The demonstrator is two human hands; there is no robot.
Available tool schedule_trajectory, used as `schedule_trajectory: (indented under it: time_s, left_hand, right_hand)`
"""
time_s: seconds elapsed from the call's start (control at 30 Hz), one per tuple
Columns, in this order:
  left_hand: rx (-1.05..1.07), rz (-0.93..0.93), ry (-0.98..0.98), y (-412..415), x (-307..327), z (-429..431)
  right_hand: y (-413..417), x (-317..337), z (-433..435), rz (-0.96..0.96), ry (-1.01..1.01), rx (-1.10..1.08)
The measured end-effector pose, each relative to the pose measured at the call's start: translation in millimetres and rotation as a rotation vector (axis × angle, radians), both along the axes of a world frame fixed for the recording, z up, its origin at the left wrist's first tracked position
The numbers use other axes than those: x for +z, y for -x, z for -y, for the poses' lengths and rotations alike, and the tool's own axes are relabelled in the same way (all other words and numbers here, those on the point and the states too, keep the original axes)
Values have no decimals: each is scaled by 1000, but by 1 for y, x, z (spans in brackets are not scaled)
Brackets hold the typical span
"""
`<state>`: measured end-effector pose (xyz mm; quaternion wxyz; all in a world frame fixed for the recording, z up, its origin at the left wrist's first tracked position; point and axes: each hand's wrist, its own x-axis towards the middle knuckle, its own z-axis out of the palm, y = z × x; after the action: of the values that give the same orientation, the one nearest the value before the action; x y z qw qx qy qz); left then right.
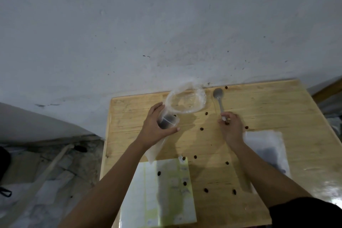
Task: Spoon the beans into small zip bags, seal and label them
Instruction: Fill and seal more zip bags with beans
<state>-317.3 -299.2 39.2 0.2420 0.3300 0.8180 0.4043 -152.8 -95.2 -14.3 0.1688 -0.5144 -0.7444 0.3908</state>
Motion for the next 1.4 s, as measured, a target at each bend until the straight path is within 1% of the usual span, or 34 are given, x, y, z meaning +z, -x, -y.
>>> schedule_trajectory:
  time_s: [0.13, 0.33, 0.47, 0.53, 0.6, 0.7, 0.77, 0.8, 0.87, 0.93, 1.0, 1.1, 1.17, 1.27, 1.33, 1.4]
  left_hand:
    - [14, 7, -9, -1, -1, 1]
    - [39, 30, -18, -1, -2, 3]
    - [86, 30, -48, -3, 2, 6]
    - [105, 33, -63, -4, 4, 7]
    - [118, 36, -82, -6, 8, 8]
    - [149, 31, -117, -8, 16, 7]
    - [170, 27, -150, -9, 23, 5]
    - [179, 24, -169, -9, 26, 4]
    - [192, 12, -213, -9, 34, 1]
    - [191, -10, -252, -10, 42, -2]
    - [183, -22, -287, -13, 48, -5]
    - [158, -55, -320, -16, 54, -10]
    - [152, -54, -315, -17, 58, -12]
    - [187, 19, -357, -15, 59, -7]
    - [218, 97, -446, -14, 63, -5]
    - [253, 163, -550, -13, 74, -8]
  right_hand:
    - [3, -2, -1, 43, -54, 70]
    - [5, -5, -4, 85, -124, 119]
    - [7, -1, -5, 113, -95, 109]
    - [7, 5, -3, 96, -96, 88]
    - [10, 19, 3, 24, -92, 115]
    - [27, 60, 18, -152, -33, 263]
    - [40, 95, 30, -252, 62, 410]
    - [46, 112, 36, -265, 125, 484]
    - [53, 140, 44, -190, 209, 629]
    - [57, 160, 51, -76, 202, 748]
    - [60, 171, 58, -41, 181, 802]
    - [64, 176, 66, -12, 81, 800]
    - [66, 175, 66, -17, 43, 758]
    - [65, 173, 58, -43, -86, 662]
    - [62, 173, 53, -131, -151, 588]
    - [57, 174, 50, -304, -190, 523]
